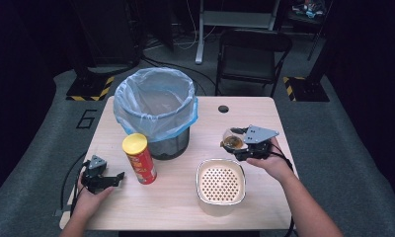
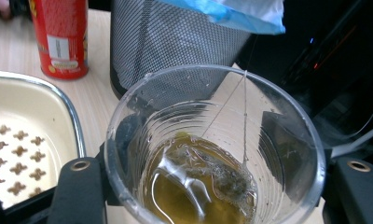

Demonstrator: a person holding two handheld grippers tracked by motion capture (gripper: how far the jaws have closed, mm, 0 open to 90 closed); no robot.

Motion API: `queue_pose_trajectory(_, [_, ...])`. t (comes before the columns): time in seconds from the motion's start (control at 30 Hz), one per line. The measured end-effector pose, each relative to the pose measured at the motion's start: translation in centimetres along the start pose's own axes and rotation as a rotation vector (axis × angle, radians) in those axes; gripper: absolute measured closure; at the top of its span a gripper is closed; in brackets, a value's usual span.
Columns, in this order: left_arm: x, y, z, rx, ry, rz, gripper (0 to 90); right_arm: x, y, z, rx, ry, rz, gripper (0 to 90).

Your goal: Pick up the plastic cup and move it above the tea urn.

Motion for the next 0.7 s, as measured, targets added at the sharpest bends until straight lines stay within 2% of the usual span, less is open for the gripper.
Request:
queue_pose_trajectory(0.13, [0.0, 0.0, 0.0, 0.002, 0.0, -0.001, 12.7, -0.1, 0.5, 0.8, 0.119, -0.008, 0.009, 33.2])
queue_pose_trajectory(0.23, [-0.1, 0.0, 0.0, 0.004, 0.005, -0.013, 12.7, -0.1, 0.7, 1.1, 0.141, -0.008, 0.005, 33.2])
queue_pose_trajectory(0.47, [0.0, 0.0, 0.0, 0.002, 0.002, -0.007, 12.7, -0.2, 1.0, 1.7, 0.197, -0.023, 0.009, 33.5])
queue_pose_trajectory(0.7, [0.0, 0.0, 0.0, -0.001, 0.001, -0.002, 12.7, -0.1, 1.2, 1.9, 0.266, -0.056, 0.006, 33.7])
Point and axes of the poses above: each handheld gripper's, and its own axes: x roughly backward along the jaws, y roughly out of its top, z roughly to its left, the point moved 3 cm from there along -x, roughly forward along the jaws, and after that the axes turned 4 degrees about x, right-handed, at the moved point
